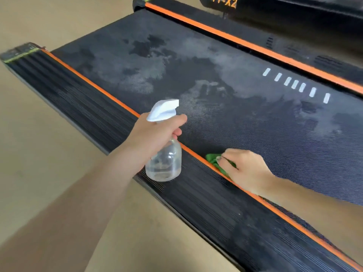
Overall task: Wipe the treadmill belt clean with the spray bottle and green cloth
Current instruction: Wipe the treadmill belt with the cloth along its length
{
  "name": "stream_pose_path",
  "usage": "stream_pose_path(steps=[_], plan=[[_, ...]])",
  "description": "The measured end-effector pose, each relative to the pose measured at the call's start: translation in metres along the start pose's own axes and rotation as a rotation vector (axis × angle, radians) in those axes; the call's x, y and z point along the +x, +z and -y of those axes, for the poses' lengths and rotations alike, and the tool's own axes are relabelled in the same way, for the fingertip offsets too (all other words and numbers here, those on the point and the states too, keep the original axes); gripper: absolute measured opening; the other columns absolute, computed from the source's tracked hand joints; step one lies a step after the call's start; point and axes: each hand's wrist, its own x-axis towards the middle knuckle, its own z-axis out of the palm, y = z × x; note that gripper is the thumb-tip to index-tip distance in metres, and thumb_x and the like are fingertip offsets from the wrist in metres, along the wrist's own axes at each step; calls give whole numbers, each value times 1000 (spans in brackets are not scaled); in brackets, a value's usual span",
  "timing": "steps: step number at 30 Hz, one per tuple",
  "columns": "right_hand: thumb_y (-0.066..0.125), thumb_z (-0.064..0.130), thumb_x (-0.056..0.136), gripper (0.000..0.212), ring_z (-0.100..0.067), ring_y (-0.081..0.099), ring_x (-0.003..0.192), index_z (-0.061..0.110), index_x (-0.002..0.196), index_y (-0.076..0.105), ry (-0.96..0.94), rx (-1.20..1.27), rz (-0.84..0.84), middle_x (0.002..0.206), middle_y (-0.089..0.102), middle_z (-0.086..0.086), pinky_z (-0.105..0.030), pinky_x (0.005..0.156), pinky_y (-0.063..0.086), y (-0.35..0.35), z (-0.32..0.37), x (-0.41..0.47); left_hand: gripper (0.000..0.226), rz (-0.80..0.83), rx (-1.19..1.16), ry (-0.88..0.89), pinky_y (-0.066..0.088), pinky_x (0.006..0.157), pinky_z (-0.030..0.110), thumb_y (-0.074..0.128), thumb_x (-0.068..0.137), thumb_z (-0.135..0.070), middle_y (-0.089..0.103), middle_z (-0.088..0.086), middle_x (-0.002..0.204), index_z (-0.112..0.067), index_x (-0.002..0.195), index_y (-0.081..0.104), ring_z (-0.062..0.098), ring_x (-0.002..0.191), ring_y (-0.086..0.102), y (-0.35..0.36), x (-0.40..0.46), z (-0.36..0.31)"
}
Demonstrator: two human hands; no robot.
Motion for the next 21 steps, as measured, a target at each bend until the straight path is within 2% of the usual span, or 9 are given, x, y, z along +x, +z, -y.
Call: stream_pose_path(steps=[3, 5, 6, 9, 11, 14, 16, 19, 21], plan=[[45, 42, 101, 46, -10, 42, 57, 17, 62, 41, 120, 147, -42, 58, 46, 9, -32, 58, 35, -11, 5, 25, 25, 17, 39, 45, 61, 91, 37, 77, 88, -46, 81, -8, 84, -24, 99, 75, 6, 76, 74, 6, 13, 0], [47, 41, 101, 50, -14, 33, 54, 13, 62, 33, 277, 379, -225, 53, 36, 7, -34, 57, 30, -18, 6, 52, 25, 37, 66, 76, 61, 92, 38, 76, 87, -46, 80, -9, 83, -23, 96, 76, 12, 84, 77, 13, 25, 0], [46, 42, 101, 50, -16, 34, 55, 13, 63, 32, 344, 400, -296, 53, 35, 5, -35, 57, 30, -22, 6, 68, 26, 55, 76, 85, 61, 90, 38, 75, 88, -46, 80, -7, 83, -21, 94, 77, 14, 84, 77, 17, 32, 1], [41, 45, 101, 48, -23, 46, 66, 15, 64, 37, 417, 166, -393, 61, 47, 3, -36, 60, 30, -27, 1, 93, 29, 117, 100, 114, 56, 75, 30, 72, 88, -45, 79, -4, 81, -17, 91, 75, 8, 64, 66, 23, 39, 4], [40, 45, 101, 39, -26, 51, 81, 18, 73, 46, 441, 80, -448, 77, 53, 2, -34, 66, 32, -25, -7, 95, 24, 164, 98, 135, 51, 72, 28, 71, 90, -43, 79, -2, 84, -20, 89, 73, 5, 63, 62, 20, 40, 6], [39, 46, 100, 32, -28, 51, 97, 20, 98, 57, 442, -59, -394, 96, 54, -2, -37, 74, 42, -17, -19, 66, 10, 171, 14, 132, 50, 73, 25, 70, 92, -37, 77, -6, 81, -33, 83, 69, -1, 68, 62, 11, 38, 8], [36, 49, 98, 38, -32, 50, 97, 18, 107, 56, 464, -154, -344, 99, 51, -6, -43, 80, 47, -9, -24, 36, 11, 151, -17, 132, 48, 71, 24, 69, 93, -33, 74, -10, 75, -29, 82, 70, -3, 66, 60, 8, 37, 10], [34, 49, 97, 38, -33, 50, 90, 18, 110, 52, 491, -316, -231, 97, 45, -7, -46, 79, 47, -1, -21, 6, 27, 184, -8, 147, 48, 63, 18, 71, 93, -34, 73, 11, 81, -8, 88, 71, 7, 67, 58, 10, 36, 13], [31, 55, 97, 38, -30, 51, 95, 26, 114, 48, 525, -388, -156, 100, 44, -4, -43, 82, 45, -3, -13, 5, 37, 205, 21, 169, 46, 60, 20, 72, 93, -37, 69, 22, 90, 0, 94, 69, 12, 70, 55, 12, 36, 16]])
